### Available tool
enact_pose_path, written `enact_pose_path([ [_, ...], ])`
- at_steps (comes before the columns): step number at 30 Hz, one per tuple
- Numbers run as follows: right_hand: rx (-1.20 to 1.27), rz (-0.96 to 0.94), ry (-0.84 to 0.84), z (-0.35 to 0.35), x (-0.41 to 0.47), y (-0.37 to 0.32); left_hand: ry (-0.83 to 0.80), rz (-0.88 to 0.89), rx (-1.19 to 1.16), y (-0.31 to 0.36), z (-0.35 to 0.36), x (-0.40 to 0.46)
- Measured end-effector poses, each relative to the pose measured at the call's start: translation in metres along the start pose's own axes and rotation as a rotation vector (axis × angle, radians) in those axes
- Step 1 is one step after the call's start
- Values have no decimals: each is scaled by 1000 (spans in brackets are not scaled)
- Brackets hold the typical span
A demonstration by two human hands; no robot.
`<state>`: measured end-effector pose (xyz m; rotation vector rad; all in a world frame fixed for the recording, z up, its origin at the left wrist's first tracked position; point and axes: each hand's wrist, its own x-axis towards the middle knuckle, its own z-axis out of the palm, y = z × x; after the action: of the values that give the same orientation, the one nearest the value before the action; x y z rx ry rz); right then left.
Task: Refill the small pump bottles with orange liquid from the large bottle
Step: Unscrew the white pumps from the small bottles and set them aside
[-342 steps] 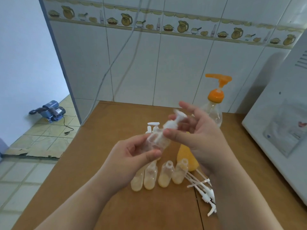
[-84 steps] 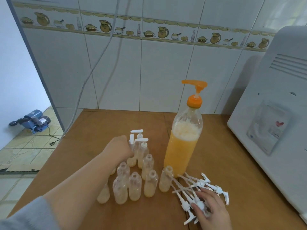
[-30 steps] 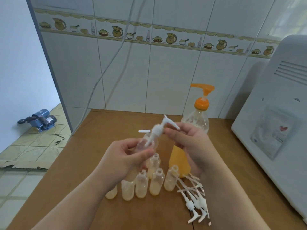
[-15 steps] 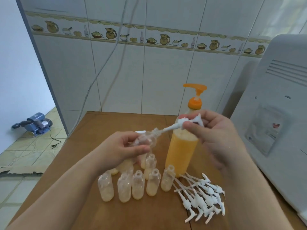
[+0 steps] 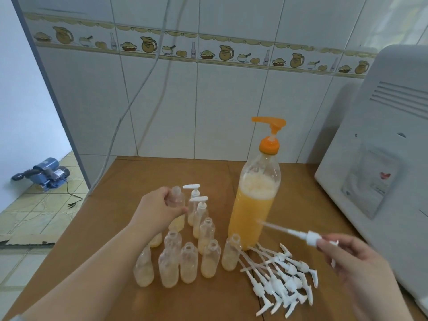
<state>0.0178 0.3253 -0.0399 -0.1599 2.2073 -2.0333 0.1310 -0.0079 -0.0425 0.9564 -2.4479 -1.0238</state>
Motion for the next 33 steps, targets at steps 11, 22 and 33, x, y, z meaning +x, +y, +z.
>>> enact_pose_path([
  [11, -229, 36, 137, 31, -11, 113, -151, -99, 242, -14, 29, 16],
  [22, -581, -274, 31, 36, -13, 113, -34, 209, 238, 11, 35, 21],
  [33, -544, -613, -11, 67, -11, 71, 37, 458, 685, 15, 42, 28],
])
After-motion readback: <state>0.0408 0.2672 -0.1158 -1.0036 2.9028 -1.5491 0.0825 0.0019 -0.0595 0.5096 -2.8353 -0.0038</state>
